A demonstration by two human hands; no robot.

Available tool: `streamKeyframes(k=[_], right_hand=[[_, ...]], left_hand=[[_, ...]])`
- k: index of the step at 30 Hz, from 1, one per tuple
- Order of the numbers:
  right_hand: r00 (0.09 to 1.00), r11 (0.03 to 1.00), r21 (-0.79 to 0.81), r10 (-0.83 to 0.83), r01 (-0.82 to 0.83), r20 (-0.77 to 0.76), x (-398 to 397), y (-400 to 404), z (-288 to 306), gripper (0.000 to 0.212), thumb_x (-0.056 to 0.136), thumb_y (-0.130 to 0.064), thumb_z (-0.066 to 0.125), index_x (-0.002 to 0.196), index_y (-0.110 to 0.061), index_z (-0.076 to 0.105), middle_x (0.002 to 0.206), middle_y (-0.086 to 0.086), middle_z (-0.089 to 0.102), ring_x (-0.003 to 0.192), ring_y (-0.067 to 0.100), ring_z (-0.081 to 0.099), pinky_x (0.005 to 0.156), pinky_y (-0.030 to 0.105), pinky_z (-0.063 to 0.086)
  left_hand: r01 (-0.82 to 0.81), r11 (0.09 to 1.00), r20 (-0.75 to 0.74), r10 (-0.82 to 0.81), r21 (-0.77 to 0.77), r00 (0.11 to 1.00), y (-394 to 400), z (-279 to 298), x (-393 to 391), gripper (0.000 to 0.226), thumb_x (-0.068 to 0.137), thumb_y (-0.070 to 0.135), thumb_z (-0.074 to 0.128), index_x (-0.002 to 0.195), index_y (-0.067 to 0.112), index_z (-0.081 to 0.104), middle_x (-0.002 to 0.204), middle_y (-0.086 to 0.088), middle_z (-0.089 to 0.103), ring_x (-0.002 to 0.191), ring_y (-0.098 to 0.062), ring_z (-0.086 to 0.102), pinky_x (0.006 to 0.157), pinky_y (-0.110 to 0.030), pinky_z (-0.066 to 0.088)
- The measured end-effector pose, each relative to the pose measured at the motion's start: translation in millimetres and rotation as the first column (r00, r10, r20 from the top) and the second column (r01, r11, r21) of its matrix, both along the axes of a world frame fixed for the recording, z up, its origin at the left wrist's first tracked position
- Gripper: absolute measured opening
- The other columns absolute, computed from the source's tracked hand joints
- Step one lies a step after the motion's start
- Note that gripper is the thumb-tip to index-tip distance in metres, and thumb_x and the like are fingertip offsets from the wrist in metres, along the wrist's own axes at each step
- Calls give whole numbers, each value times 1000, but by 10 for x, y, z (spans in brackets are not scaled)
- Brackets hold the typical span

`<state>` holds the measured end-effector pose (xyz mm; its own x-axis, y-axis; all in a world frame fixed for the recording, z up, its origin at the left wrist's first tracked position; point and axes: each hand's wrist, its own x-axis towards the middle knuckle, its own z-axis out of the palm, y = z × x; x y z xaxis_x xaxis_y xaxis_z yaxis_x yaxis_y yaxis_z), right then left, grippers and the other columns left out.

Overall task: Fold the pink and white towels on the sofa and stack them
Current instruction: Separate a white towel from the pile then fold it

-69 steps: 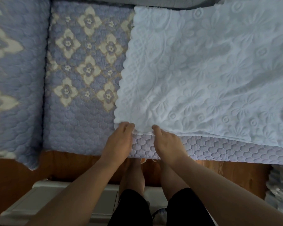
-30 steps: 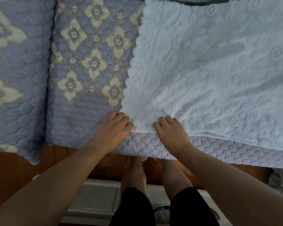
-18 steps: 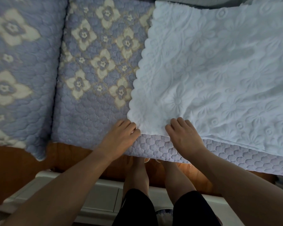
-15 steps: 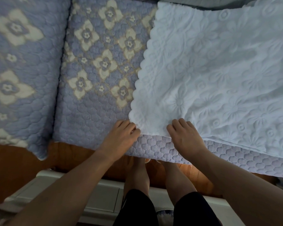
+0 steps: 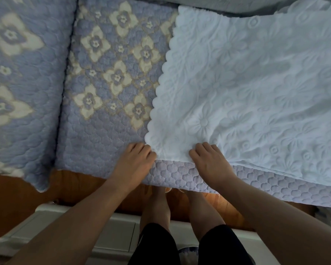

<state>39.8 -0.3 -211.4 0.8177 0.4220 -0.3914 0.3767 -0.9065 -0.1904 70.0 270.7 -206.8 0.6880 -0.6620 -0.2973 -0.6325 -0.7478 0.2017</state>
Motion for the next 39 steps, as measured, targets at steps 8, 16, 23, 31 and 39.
streamKeyframes(k=[8, 16, 23, 31, 39], right_hand=[[999, 999, -13, -46, 46, 8, -54, -4, -46, 34, 72, 0, 67, 101, -12, 53, 97, 8, 52, 85, 27, 49, 75, 39, 44], [968, 950, -191, -239, 248, 71, -270, -905, -43, 44, 66, 5, 67, 105, -8, 55, 100, 12, 53, 88, 30, 50, 75, 41, 47], [966, 963, -85, -253, 257, 45, -509, -1343, -104, 38, 58, 6, 69, 90, -11, 60, 84, 6, 56, 76, 27, 53, 67, 38, 44], [984, 982, 76, -175, 172, 31, -629, -1481, -212, 37, 60, 7, 63, 92, -10, 58, 88, 7, 53, 76, 25, 48, 64, 35, 41], [937, 937, -74, -334, 342, 102, -688, -1775, -232, 47, 58, 9, 70, 100, -9, 56, 94, 10, 53, 81, 27, 50, 67, 39, 47]], left_hand=[[76, 991, -113, -88, -109, 990, -766, -108, -135, 25, 82, 10, 65, 107, 9, 65, 101, -8, 62, 94, -26, 57, 74, -42, 52], [44, 996, -108, -36, 71, 993, -905, -51, -205, 28, 79, 13, 64, 107, 13, 60, 103, -6, 57, 98, -28, 55, 69, -42, 47], [-17, 981, -9, 19, 194, 1000, -1169, -35, -232, 19, 84, 25, 60, 97, 11, 58, 91, -8, 58, 83, -29, 55, 57, -39, 43], [176, 982, 162, -185, 67, 969, -1647, 4, -360, 23, 77, -4, 52, 97, 7, 57, 89, -12, 53, 80, -31, 51, 69, -43, 42], [215, 976, -2, -215, 23, 977, -1776, -86, -217, 37, 68, 0, 70, 103, 8, 68, 89, -9, 61, 73, -28, 59, 54, -37, 45]])
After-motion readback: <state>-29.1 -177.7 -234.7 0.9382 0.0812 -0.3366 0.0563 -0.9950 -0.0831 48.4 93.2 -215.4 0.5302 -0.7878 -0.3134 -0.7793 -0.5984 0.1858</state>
